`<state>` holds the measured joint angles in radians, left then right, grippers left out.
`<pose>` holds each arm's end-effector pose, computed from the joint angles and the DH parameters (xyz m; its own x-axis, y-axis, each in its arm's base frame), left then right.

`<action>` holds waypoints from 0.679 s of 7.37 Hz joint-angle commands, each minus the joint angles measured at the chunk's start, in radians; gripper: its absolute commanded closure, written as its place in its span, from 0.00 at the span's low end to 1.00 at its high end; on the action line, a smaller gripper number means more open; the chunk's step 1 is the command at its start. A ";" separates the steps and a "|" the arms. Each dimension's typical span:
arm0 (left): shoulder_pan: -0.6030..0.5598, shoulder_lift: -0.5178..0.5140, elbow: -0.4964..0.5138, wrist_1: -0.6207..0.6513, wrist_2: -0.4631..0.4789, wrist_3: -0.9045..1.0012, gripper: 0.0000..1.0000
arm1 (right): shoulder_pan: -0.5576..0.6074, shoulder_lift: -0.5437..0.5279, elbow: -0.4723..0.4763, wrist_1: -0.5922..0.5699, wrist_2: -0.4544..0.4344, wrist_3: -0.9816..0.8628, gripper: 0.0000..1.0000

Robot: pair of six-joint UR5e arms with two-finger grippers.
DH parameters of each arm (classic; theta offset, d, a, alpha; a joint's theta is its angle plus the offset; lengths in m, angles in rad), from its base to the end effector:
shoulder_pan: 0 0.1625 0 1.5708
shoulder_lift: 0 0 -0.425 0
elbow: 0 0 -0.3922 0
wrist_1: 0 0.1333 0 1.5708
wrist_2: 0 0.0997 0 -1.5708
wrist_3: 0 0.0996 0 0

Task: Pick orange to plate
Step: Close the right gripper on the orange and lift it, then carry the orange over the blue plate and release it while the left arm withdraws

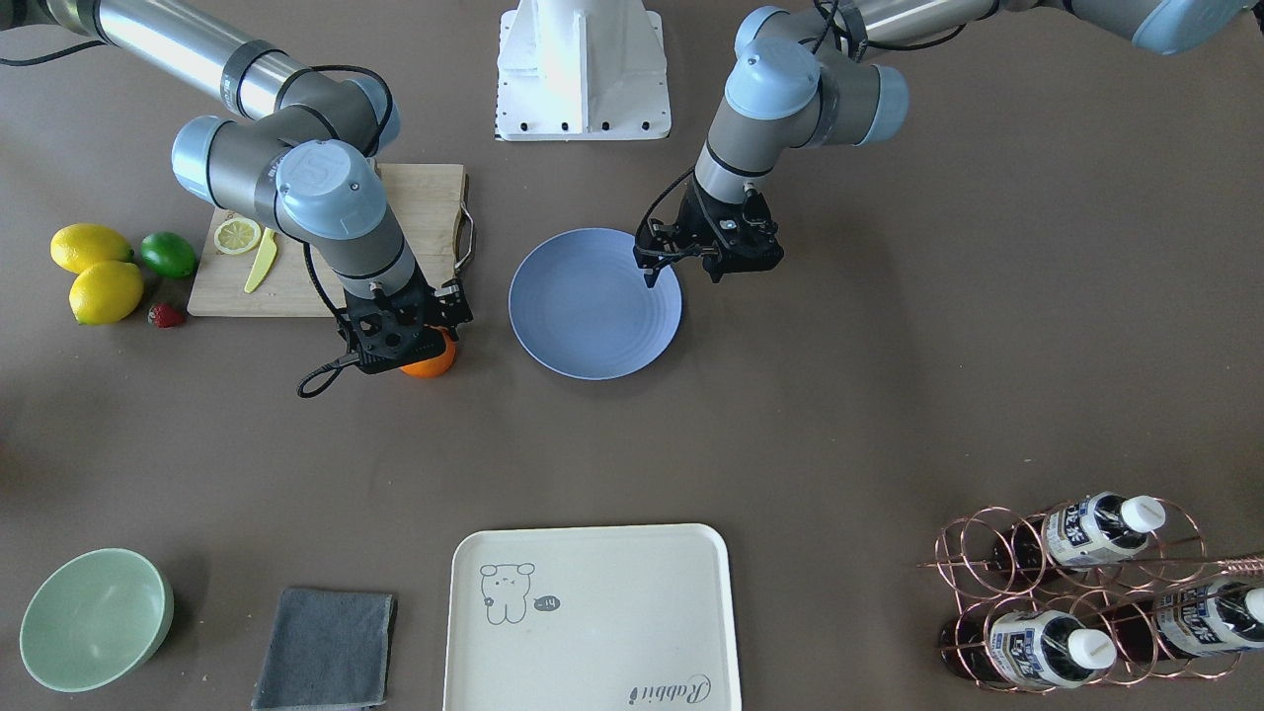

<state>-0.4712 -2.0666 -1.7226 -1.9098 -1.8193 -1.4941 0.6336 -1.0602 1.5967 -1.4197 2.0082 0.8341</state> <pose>0.5302 -0.3922 0.2698 0.5097 -0.1763 -0.8421 0.2188 0.9732 -0.0713 -0.4933 -0.4755 0.3393 0.6760 -0.2585 0.6900 0.1817 0.9660 0.1840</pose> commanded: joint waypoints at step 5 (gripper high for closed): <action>-0.150 0.152 -0.109 0.002 -0.014 0.258 0.03 | -0.122 0.250 0.020 -0.182 -0.095 0.192 1.00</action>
<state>-0.5737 -1.9797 -1.8070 -1.9070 -1.8289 -1.3839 0.5834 -0.8553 1.6163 -1.5821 1.9713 0.9457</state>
